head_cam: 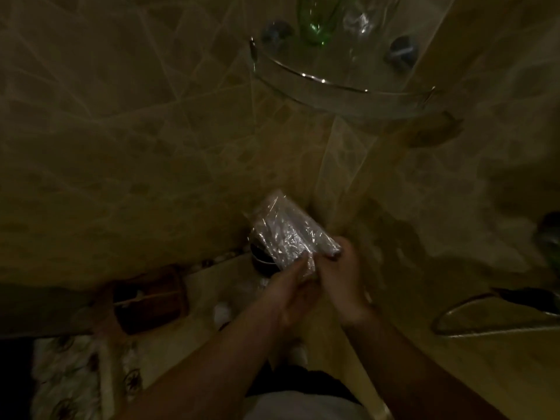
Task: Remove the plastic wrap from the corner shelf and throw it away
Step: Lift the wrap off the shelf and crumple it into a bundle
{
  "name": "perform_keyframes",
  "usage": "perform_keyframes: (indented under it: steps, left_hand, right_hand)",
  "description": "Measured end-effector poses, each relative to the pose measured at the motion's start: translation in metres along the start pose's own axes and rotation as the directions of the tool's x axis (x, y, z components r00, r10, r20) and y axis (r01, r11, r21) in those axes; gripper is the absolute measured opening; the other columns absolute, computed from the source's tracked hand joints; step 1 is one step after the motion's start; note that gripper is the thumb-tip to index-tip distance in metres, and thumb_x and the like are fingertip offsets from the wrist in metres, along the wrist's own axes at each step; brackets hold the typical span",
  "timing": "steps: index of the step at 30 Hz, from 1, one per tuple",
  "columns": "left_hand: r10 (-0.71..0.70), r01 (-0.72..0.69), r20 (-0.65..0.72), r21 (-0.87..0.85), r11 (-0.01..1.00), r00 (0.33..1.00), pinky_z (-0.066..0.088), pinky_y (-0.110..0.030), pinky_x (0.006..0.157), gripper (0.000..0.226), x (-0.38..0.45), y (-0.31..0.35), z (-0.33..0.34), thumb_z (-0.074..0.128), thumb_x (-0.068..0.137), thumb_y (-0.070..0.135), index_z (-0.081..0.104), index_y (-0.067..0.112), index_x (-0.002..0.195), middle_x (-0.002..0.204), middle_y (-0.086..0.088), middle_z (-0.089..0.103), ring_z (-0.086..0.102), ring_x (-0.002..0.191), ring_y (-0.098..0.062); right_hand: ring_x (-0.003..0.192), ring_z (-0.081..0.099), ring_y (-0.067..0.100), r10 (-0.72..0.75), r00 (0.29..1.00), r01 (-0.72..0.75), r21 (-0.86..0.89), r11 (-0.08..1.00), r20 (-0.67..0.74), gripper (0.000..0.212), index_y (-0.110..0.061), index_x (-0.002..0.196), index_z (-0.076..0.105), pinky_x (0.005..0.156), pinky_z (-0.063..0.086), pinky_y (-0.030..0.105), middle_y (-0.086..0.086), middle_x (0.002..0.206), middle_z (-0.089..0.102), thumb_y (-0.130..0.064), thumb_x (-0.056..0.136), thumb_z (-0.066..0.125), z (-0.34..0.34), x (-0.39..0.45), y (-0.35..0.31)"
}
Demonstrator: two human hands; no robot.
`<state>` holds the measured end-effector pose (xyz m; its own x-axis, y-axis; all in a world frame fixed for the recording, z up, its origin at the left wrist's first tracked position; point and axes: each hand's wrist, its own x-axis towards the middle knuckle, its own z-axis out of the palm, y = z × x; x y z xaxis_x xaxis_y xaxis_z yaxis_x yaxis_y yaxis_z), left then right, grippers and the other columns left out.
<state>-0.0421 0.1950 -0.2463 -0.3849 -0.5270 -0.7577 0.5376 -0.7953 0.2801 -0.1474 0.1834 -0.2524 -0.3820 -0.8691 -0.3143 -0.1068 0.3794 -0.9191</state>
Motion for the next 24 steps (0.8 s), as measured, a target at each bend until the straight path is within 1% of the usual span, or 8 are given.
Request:
perform_keyframes:
  steps: [3,6,8,11,13,17,20,24]
  left_hand:
    - [-0.036,0.036,-0.039,-0.012,0.999,0.999,0.055,-0.038,0.088,0.023,0.025,0.007,-0.028,0.06,0.084,0.012,0.07,-0.001,0.1,0.102,-0.019,0.071,0.07,0.086,-0.027]
    - [-0.078,0.083,-0.135,0.031,0.996,0.988,0.049,-0.043,0.097,0.03,0.055,0.013,-0.062,0.069,0.074,0.013,0.071,-0.002,0.1,0.107,-0.024,0.069,0.068,0.091,-0.031]
    - [-0.09,0.103,-0.195,0.062,0.993,0.977,0.047,-0.047,0.099,0.033,0.078,0.02,-0.086,0.072,0.072,0.013,0.072,-0.003,0.101,0.106,-0.025,0.071,0.068,0.097,-0.035]
    - [-0.069,0.115,-0.27,0.155,0.981,0.96,0.058,-0.033,0.073,0.016,0.123,0.034,-0.129,0.072,0.075,0.011,0.068,0.003,0.089,0.079,-0.012,0.074,0.07,0.072,-0.022]
    - [-0.07,0.137,-0.318,0.195,0.971,0.946,0.057,-0.03,0.056,0.008,0.162,0.042,-0.161,0.065,0.085,0.005,0.068,0.007,0.077,0.067,-0.007,0.072,0.069,0.06,-0.017]
    - [-0.018,0.159,-0.403,0.319,0.934,0.915,0.053,-0.03,0.054,0.023,0.239,0.045,-0.223,0.068,0.083,0.005,0.073,0.01,0.061,0.06,-0.007,0.072,0.067,0.053,-0.015]
    - [0.114,0.129,-0.43,0.496,0.859,0.896,0.041,-0.019,0.039,0.027,0.298,0.045,-0.26,0.07,0.083,0.012,0.064,0.006,0.057,0.039,0.0,0.059,0.051,0.034,-0.01]
    - [0.232,0.068,-0.437,0.57,0.819,0.869,0.037,-0.022,0.04,0.033,0.381,0.045,-0.303,0.057,0.085,-0.002,0.055,0.005,0.052,0.036,-0.006,0.054,0.051,0.037,-0.022]
  right_hand:
    - [0.075,0.067,0.026,0.218,0.976,-0.218,0.205,0.954,0.025,0.03,-0.014,0.096,0.064,0.064,0.055,0.039,0.019,0.092,0.07,0.002,0.07,0.063,0.015,0.008,0.02]
    - [0.075,0.067,0.033,0.36,0.93,-0.367,0.237,0.899,0.073,0.02,-0.01,0.093,0.066,0.066,0.055,0.045,0.022,0.091,0.071,-0.012,0.073,0.069,0.029,0.027,0.047]
    - [0.072,0.066,0.031,0.407,0.909,-0.414,0.101,0.905,0.086,0.019,-0.017,0.082,0.069,0.066,0.053,0.044,0.013,0.08,0.071,-0.031,0.07,0.068,0.036,0.042,0.07]
    - [0.063,0.065,0.027,0.383,0.921,-0.372,-0.125,0.92,0.076,0.01,-0.019,0.067,0.069,0.056,0.048,0.037,0.005,0.063,0.069,-0.024,0.072,0.063,0.05,0.068,0.109]
    - [0.061,0.066,0.03,0.424,0.906,-0.421,-0.122,0.899,0.002,0.017,-0.016,0.06,0.068,0.052,0.048,0.035,0.009,0.06,0.069,-0.013,0.076,0.064,0.065,0.087,0.142]
    - [0.065,0.066,0.025,0.496,0.868,-0.496,-0.094,0.863,-0.031,0.006,-0.011,0.078,0.069,0.052,0.048,0.03,0.008,0.065,0.069,-0.011,0.081,0.064,0.106,0.132,0.219]
    - [0.067,0.067,0.019,0.394,0.918,-0.393,-0.249,0.885,-0.048,0.022,-0.017,0.102,0.061,0.059,0.051,0.031,0.005,0.069,0.069,-0.018,0.08,0.067,0.141,0.165,0.277]
    - [0.051,0.065,0.008,0.329,0.943,-0.33,-0.252,0.91,-0.049,0.012,-0.016,0.095,0.064,0.045,0.05,0.021,0.008,0.074,0.068,-0.018,0.084,0.066,0.174,0.212,0.348]
